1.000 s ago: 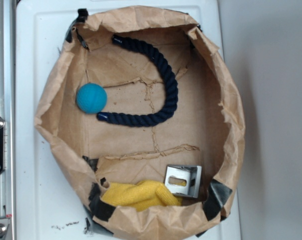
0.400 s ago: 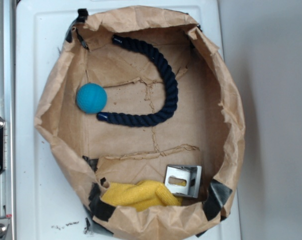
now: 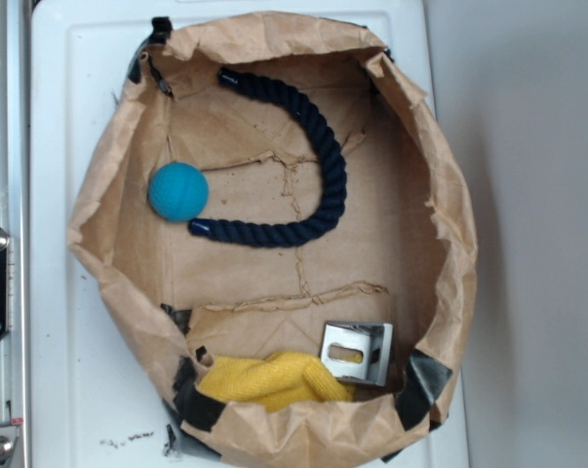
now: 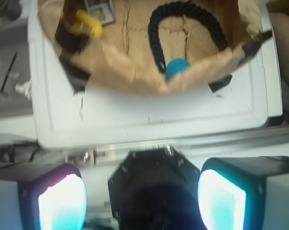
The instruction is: Grab the blue rope.
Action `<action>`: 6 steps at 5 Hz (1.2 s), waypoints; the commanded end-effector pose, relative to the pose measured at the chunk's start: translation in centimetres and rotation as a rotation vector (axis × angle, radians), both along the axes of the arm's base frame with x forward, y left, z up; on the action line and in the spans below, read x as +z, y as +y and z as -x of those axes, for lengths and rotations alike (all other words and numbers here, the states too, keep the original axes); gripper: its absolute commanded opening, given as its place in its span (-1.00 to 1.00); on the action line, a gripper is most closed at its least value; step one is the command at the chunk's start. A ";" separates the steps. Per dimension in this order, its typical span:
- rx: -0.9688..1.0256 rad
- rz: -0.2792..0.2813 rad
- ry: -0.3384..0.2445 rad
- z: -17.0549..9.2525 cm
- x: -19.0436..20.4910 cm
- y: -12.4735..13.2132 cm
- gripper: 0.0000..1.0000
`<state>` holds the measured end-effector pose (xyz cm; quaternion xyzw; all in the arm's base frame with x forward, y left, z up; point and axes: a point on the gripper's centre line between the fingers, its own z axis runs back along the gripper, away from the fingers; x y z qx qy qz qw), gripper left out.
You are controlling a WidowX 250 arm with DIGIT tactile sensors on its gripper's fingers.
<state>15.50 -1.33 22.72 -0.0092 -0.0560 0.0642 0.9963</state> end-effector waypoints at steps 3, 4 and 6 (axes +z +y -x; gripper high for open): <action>0.593 0.049 -0.294 -11.4 -5.1 5.9 1.00; 0.623 0.062 -0.288 -13.4 -6.5 7.2 1.00; 0.650 0.100 -0.264 -14.9 -8.7 9.0 1.00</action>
